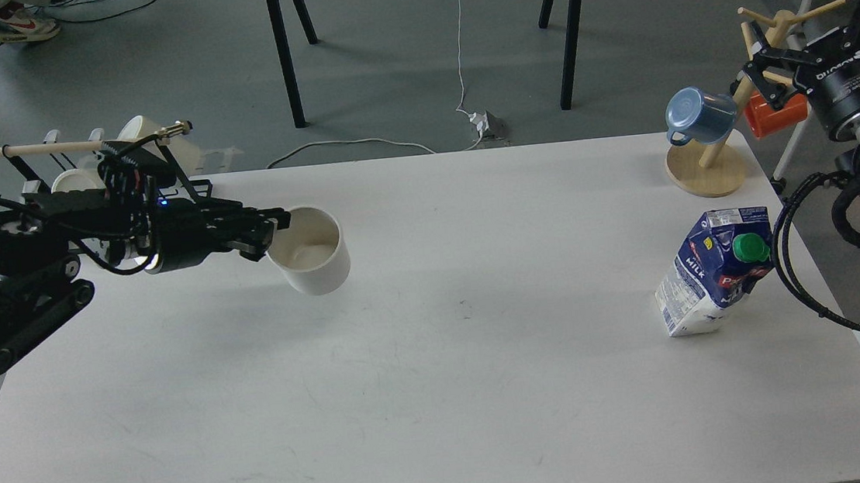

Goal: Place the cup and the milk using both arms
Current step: 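Slide the white mug with the left gripper toward the table center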

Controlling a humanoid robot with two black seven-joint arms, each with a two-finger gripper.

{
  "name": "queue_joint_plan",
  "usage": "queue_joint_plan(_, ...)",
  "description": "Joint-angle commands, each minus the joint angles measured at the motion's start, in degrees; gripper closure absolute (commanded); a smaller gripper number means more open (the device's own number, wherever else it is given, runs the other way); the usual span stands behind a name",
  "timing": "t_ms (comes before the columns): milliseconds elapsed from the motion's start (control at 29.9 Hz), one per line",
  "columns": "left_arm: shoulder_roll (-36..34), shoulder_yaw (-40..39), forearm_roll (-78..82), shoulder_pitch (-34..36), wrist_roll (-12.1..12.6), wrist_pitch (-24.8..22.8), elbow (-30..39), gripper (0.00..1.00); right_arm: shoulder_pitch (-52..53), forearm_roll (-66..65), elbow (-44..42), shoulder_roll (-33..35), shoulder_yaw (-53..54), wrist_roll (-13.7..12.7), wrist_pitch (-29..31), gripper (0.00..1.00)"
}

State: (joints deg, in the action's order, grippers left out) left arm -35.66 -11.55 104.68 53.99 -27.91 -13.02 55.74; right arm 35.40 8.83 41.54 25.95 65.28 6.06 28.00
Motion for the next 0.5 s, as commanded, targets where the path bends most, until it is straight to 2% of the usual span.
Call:
queue_joint_plan(0,8.9,0.2,3.2,2.0,3.0,-1.4,-0.6,0.96,-0.2,0.1,0.1,1.0,0.1,0.0,0.0,0.01)
queue_joint_plan(67,13.0,0.3,6.2,1.7,5.2,-1.5,-0.6,0.96,-0.5,0.1,0.7,1.4,0.2,0.0,0.0,0.01)
queue_joint_plan(134,17.5,0.3,8.4,1.6,6.4,-1.8,-1.2,0.96,-1.0,0.1,1.5,1.8,0.5,0.0,0.0,0.01)
queue_joint_plan(268,24.8,0.7,9.7,1.0,6.6,-2.6,-6.4,0.95,-1.4,0.1,2.2,1.9,0.5,0.1,0.0,0.01)
queue_joint_plan(468,28.3,4.1,12.4,1.1,6.5,-2.6,-11.2,0.92,-1.4,0.1,2.8,2.0,0.5,0.1,0.0,0.01)
